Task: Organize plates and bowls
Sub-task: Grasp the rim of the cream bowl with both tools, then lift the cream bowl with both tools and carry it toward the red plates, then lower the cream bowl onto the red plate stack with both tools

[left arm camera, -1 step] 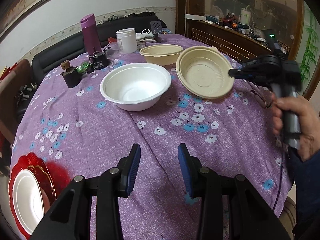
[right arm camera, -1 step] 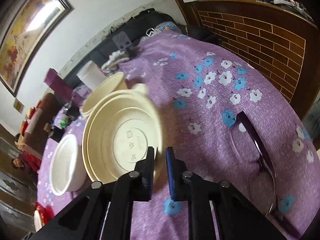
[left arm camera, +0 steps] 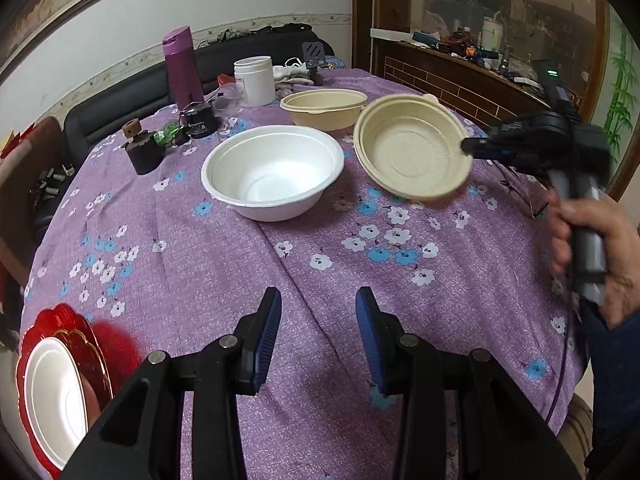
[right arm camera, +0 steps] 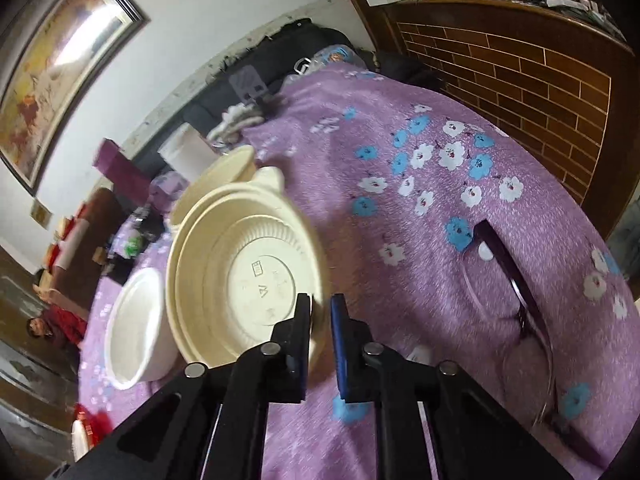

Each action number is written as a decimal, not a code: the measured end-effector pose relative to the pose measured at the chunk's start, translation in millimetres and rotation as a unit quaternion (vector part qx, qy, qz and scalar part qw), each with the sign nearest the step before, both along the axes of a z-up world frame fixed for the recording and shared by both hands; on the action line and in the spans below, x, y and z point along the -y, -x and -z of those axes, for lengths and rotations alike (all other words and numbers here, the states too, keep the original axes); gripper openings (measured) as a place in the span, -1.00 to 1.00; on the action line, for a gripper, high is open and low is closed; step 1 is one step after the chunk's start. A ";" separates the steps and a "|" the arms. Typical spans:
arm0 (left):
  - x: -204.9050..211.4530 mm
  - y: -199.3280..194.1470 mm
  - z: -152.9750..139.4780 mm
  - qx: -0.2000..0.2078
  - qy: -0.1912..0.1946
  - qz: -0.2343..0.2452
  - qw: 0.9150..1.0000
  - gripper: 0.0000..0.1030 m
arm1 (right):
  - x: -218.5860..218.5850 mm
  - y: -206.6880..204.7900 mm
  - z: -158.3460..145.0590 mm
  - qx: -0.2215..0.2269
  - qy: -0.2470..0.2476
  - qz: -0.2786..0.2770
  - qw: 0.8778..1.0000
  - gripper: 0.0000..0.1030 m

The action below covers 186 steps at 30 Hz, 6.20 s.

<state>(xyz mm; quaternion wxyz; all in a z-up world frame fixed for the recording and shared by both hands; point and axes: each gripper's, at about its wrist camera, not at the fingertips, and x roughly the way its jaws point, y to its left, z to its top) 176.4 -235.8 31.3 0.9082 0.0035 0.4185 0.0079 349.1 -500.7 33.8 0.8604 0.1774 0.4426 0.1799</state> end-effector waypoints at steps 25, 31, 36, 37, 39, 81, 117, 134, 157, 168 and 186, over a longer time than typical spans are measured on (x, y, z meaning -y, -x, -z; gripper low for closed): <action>-6.4 -15.0 -7.1 -0.015 0.045 0.014 0.999 -0.27 | 6.8 99.6 -15.4 0.011 -0.004 -0.024 1.000 -0.58; 15.3 -61.1 -13.7 -0.024 0.057 0.028 0.998 -0.27 | 12.7 97.3 -16.0 0.016 -0.009 -0.019 1.000 -0.39; 28.8 -104.4 -5.6 -0.040 0.064 0.040 0.996 -0.28 | 11.0 96.1 -15.6 0.022 -0.006 -0.020 1.000 -0.38; 31.4 -111.9 -3.3 -0.043 0.065 0.043 0.996 -0.28 | 10.5 96.2 -14.9 0.022 -0.005 -0.020 1.000 -0.38; 35.0 -127.5 2.5 -0.053 0.059 0.039 0.996 -0.28 | 9.3 96.4 -13.8 0.024 -0.002 -0.020 0.999 -0.38; -57.8 8.6 34.7 -0.034 0.106 -0.065 0.992 -0.51 | -73.0 178.4 11.1 0.015 0.014 -0.205 0.979 -0.41; -60.8 0.1 28.3 -0.014 0.065 -0.063 0.996 -0.42 | -99.3 191.0 -1.4 0.091 0.191 -0.118 0.970 -0.22; -61.7 -9.8 39.3 -0.027 0.049 -0.070 0.996 -0.41 | -82.0 184.7 4.3 0.012 0.026 -0.167 0.986 -0.20; -52.8 17.2 22.7 0.007 0.000 -0.069 0.998 -0.63 | -119.4 175.6 -1.0 0.026 0.063 -0.195 0.978 -0.57; -75.2 34.9 1.6 0.031 -0.003 -0.094 0.995 -0.63 | -141.3 179.5 -23.4 0.045 0.055 -0.228 0.971 -0.57; -144.8 97.4 -30.4 0.063 -0.010 -0.173 0.983 -0.63 | -216.8 197.7 -51.4 0.047 0.021 -0.320 0.946 -0.57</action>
